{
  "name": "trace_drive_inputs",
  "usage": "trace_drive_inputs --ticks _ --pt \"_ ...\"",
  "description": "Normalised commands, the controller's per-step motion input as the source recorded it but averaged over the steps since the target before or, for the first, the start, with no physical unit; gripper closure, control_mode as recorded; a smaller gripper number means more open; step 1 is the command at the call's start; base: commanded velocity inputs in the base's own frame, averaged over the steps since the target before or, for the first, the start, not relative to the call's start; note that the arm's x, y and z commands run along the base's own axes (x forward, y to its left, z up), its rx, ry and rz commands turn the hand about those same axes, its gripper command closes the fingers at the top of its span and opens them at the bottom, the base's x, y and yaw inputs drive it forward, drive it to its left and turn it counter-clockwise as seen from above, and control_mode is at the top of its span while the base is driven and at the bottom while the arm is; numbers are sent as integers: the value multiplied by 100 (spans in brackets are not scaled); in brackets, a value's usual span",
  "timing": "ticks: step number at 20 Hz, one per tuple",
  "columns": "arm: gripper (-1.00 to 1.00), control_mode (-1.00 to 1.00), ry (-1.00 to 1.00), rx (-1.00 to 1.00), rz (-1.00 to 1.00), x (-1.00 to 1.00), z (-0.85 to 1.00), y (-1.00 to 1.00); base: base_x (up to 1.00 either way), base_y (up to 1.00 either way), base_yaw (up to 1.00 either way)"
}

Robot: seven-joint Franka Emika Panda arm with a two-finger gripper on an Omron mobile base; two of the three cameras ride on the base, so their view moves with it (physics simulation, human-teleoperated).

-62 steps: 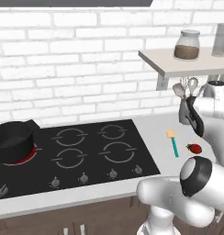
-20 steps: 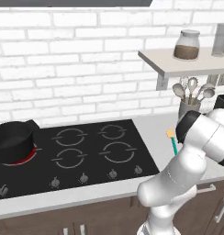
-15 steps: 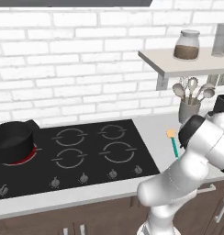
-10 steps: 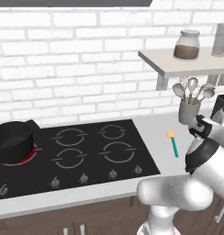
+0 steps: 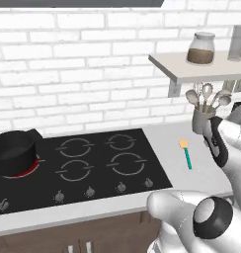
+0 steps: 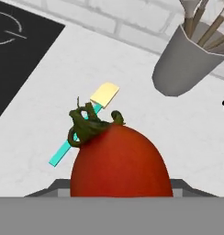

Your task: Put the tomato and avocado in the pot. Retrieve the spatula and lightly stir the vegetables in the pot.

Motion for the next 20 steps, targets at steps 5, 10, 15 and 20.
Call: trace_drive_inputs --ticks 5,10,15,20 --pt "100 -100 0 0 -10 -23 100 59 0 0 0" --pt "100 -100 0 0 -13 -59 62 63 0 0 0" --pt "100 -100 6 3 -15 -19 9 62 0 0 0" --pt "100 100 5 2 -10 -7 0 34 -8 27 -7"
